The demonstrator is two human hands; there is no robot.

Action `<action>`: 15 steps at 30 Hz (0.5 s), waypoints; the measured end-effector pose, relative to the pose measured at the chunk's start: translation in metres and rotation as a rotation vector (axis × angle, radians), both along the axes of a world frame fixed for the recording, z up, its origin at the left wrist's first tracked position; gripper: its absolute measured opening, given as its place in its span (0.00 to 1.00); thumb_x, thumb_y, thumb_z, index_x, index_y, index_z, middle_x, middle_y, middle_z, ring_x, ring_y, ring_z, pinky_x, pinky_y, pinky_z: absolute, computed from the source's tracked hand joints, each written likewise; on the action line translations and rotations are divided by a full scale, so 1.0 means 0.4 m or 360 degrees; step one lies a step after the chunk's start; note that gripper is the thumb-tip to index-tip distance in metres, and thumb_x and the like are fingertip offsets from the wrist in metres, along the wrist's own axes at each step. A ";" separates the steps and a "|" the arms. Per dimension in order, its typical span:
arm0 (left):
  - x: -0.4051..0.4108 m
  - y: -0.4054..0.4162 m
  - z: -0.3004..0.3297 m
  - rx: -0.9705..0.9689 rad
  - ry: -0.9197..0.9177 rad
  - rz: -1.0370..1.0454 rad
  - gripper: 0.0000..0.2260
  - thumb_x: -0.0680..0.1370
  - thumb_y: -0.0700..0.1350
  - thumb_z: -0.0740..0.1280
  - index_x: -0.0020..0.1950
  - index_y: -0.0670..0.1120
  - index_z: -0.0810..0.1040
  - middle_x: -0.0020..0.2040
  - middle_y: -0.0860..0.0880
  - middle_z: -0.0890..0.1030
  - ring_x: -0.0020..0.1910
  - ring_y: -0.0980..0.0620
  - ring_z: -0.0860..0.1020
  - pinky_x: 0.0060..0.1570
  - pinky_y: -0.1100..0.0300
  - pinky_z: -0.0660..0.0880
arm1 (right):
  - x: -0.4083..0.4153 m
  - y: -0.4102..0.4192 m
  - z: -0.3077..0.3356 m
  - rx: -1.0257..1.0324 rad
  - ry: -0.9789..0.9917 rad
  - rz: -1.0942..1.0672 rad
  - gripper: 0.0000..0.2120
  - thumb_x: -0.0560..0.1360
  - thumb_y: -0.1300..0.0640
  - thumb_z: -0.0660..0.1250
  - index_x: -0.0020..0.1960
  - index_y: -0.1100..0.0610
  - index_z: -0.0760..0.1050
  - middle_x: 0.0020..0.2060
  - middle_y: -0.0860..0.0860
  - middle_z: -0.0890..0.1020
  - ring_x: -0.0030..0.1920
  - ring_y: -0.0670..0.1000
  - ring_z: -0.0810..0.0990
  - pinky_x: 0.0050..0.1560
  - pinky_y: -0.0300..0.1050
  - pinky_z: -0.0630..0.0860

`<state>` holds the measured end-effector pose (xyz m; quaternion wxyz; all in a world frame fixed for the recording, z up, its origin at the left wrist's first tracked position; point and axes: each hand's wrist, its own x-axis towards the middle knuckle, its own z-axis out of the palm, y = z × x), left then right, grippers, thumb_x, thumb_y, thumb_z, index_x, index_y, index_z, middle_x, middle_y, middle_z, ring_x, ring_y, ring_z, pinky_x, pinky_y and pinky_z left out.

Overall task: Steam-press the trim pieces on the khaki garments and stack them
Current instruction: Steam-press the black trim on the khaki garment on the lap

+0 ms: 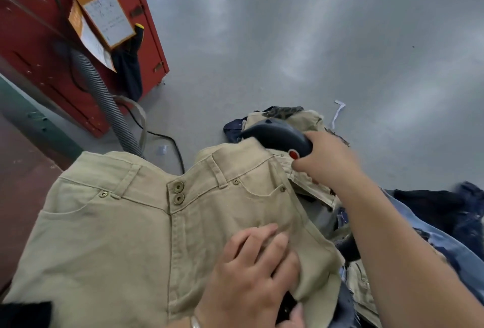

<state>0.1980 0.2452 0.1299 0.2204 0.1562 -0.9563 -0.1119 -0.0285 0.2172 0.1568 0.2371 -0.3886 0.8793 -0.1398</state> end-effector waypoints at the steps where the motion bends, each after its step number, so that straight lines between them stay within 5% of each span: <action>1: 0.003 0.000 0.000 0.0025 -0.0035 0.0012 0.20 0.62 0.59 0.65 0.48 0.51 0.84 0.55 0.52 0.82 0.59 0.50 0.78 0.57 0.54 0.70 | -0.007 0.002 0.003 -0.0016 0.0005 -0.0049 0.10 0.71 0.54 0.71 0.52 0.50 0.77 0.35 0.48 0.80 0.36 0.54 0.82 0.39 0.48 0.79; 3: 0.011 0.001 0.003 0.0077 -0.0092 0.0021 0.24 0.59 0.59 0.67 0.51 0.51 0.83 0.58 0.51 0.80 0.61 0.49 0.77 0.59 0.53 0.69 | -0.021 0.046 0.025 -0.0103 -0.0012 -0.0183 0.09 0.70 0.55 0.72 0.49 0.49 0.77 0.34 0.49 0.81 0.34 0.54 0.83 0.40 0.51 0.82; 7: 0.028 -0.001 0.018 0.0183 -0.0175 0.0071 0.27 0.61 0.60 0.68 0.56 0.51 0.82 0.67 0.48 0.75 0.68 0.46 0.71 0.63 0.51 0.67 | 0.000 0.232 0.118 -0.0293 -0.0062 -0.0250 0.13 0.66 0.56 0.74 0.44 0.41 0.76 0.27 0.45 0.81 0.24 0.46 0.79 0.25 0.45 0.76; 10: 0.032 -0.001 0.025 0.0163 0.0049 -0.0199 0.14 0.72 0.52 0.65 0.53 0.51 0.84 0.62 0.52 0.79 0.63 0.53 0.76 0.61 0.57 0.72 | 0.063 0.359 0.168 -0.0211 -0.0067 -0.0209 0.17 0.63 0.54 0.77 0.44 0.36 0.77 0.28 0.43 0.81 0.24 0.44 0.78 0.22 0.37 0.71; 15: 0.056 -0.004 0.032 0.0188 -0.0130 -0.0462 0.22 0.84 0.46 0.49 0.52 0.57 0.84 0.55 0.61 0.81 0.56 0.64 0.78 0.53 0.70 0.74 | 0.131 0.443 0.130 0.0146 0.0006 -0.0108 0.26 0.59 0.53 0.78 0.48 0.31 0.72 0.30 0.37 0.80 0.34 0.40 0.79 0.32 0.44 0.75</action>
